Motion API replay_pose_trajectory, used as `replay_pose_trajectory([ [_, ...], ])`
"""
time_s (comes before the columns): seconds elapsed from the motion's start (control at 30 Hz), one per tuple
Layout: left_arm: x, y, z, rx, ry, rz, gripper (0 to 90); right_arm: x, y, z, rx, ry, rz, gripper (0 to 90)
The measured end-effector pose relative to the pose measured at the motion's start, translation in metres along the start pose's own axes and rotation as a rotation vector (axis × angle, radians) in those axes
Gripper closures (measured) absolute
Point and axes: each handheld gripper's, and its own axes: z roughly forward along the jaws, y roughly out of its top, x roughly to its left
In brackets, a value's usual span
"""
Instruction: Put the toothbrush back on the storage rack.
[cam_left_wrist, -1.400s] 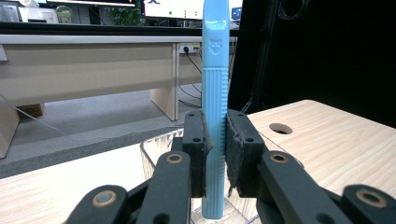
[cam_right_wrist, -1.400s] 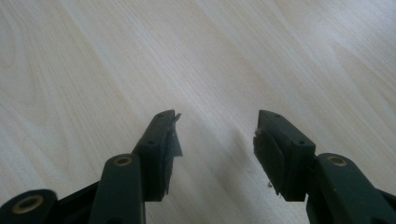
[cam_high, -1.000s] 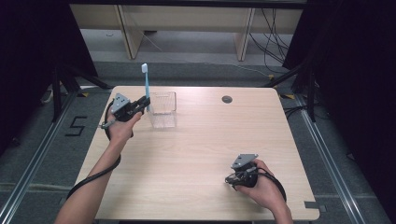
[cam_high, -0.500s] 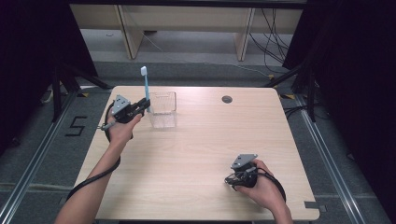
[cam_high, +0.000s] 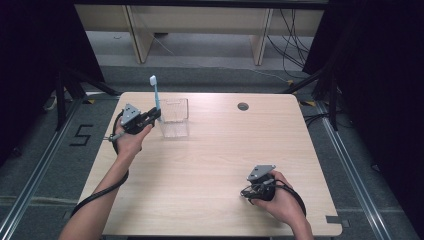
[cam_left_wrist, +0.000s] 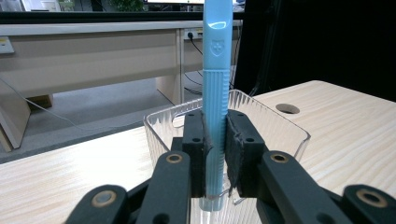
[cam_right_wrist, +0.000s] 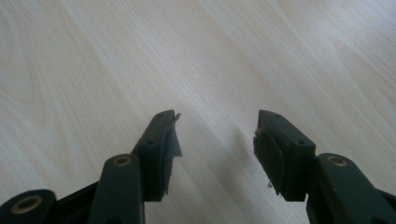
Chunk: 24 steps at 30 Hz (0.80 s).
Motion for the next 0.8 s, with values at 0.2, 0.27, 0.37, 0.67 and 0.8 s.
replay_pose_trajectory([
  [0.2, -0.0005, -0.0018, -0.0008, 0.005, 0.002, -0.005, 77.9, -0.0002, 0.0000, 0.0001, -0.004, -0.001, -0.007, 48.7],
  [0.27, -0.0006, -0.0027, -0.0010, 0.000, 0.000, -0.006, 77.9, -0.0004, 0.0006, -0.0002, -0.002, 0.002, -0.010, 48.7],
  [0.37, -0.0008, -0.0031, -0.0018, 0.013, 0.002, 0.002, 77.9, 0.0007, 0.0000, 0.0006, -0.008, 0.000, 0.009, 48.7],
  [0.67, -0.0016, -0.0051, -0.0016, 0.019, 0.003, -0.001, 77.8, -0.0001, 0.0002, 0.0013, -0.012, -0.005, -0.013, 48.7],
  [0.8, -0.0017, -0.0058, -0.0018, 0.030, 0.007, 0.000, 77.8, -0.0008, -0.0002, 0.0017, -0.015, -0.009, -0.016, 48.6],
])
